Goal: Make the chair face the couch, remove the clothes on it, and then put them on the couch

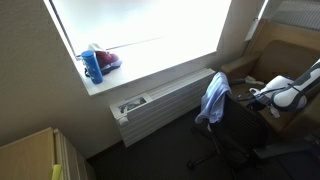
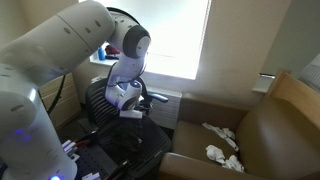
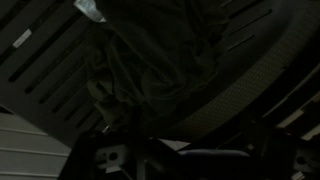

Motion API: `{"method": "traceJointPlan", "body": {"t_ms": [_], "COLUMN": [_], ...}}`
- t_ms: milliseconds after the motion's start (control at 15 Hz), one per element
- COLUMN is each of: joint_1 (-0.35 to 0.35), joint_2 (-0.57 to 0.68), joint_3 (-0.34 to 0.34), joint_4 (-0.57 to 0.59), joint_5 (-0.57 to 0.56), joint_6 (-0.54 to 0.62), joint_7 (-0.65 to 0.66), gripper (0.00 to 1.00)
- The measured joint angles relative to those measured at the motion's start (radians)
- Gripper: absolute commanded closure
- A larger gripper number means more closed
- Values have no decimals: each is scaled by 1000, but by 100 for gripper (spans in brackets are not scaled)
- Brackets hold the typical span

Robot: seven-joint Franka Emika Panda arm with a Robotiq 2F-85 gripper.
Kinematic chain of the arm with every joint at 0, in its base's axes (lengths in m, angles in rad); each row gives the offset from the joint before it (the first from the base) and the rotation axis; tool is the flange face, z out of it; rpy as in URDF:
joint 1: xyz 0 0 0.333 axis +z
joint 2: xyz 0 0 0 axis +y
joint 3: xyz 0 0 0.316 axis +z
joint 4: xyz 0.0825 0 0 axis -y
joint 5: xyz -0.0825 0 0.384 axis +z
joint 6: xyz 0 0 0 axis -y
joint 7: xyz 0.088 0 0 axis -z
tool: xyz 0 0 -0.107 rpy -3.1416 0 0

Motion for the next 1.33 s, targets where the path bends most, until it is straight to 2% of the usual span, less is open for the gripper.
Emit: {"method": "traceJointPlan", "body": {"t_ms": [200, 400, 467, 533, 667, 1000, 1200, 1333], "joint_1": [29, -26, -48, -70, -99, -120, -120, -109], "joint_2": [51, 103, 113, 118, 120, 140, 140, 99], "joint_3": [-24, 43, 67, 92, 121, 127, 113, 72], "joint_4": [26, 55, 74, 100, 148, 213, 231, 244], "joint_5": [-116, -280, -337, -388, -460, -564, -565, -519], "joint_6": [164, 262, 263, 259, 252, 247, 247, 252], "joint_7": [60, 153, 175, 192, 212, 241, 269, 283], "gripper": [0, 0, 10, 28, 40, 75, 96, 100]}}
